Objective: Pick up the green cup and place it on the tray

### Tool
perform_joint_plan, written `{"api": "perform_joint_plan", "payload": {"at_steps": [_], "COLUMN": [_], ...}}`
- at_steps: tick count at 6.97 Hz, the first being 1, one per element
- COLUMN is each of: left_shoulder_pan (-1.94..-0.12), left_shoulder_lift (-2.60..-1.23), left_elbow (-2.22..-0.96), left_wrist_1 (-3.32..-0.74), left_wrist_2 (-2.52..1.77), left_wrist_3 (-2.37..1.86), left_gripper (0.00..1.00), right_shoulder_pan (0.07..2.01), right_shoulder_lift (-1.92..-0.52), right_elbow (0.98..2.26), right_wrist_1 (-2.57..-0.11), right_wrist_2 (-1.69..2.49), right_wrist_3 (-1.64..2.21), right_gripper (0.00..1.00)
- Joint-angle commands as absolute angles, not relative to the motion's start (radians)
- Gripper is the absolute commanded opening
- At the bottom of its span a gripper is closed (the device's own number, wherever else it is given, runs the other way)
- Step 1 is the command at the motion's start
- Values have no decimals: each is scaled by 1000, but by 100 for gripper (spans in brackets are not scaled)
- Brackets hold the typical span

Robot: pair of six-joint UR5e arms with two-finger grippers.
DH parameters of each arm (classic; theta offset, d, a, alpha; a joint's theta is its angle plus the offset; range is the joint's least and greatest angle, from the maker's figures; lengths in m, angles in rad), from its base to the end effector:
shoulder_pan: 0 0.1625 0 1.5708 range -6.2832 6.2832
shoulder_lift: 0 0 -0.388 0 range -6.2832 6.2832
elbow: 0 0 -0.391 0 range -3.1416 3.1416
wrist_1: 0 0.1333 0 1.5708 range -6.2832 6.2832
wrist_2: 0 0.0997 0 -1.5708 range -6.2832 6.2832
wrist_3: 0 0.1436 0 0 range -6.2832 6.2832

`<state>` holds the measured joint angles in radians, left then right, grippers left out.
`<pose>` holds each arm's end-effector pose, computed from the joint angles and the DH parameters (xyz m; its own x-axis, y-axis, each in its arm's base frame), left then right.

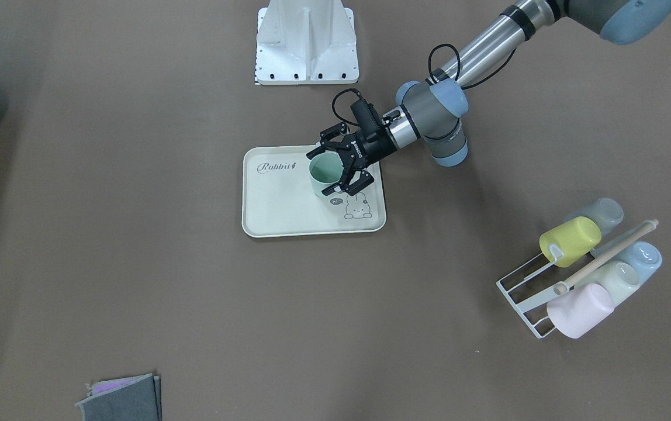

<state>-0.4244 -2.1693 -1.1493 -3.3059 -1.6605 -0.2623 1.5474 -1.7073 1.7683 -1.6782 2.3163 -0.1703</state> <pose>0.5928 -0.4000 0.2724 0.2427 0.9459 -0.2154 0.3810 0.1112 0.9179 0.0258 -0.4329 0.6331 0.7207 -0.1552 0.6757 0.1477 0.9866 0.0691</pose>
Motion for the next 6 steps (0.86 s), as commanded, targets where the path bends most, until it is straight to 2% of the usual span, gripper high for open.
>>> {"api": "perform_joint_plan", "payload": {"at_steps": [1, 3, 6], "left_shoulder_pan": [-423, -428, -497], "left_shoulder_lift": [-2161, -2161, -2161], "left_elbow": [-1177, -1283, -1447], "left_wrist_1": [-3301, -3178, -2793], "left_wrist_2": [-1654, -1655, -1654], "left_wrist_3": [-262, -262, -259], "left_gripper": [98, 98, 98], "right_shoulder_pan": [1548, 1548, 1548], "right_shoulder_lift": [-1706, -1707, -1707], "right_elbow": [1769, 1769, 1769], "right_wrist_1": [-1678, -1678, -1678], "right_wrist_2": [2316, 2316, 2318], "right_wrist_3": [-170, -170, -175], "right_gripper": [100, 100, 100]}}
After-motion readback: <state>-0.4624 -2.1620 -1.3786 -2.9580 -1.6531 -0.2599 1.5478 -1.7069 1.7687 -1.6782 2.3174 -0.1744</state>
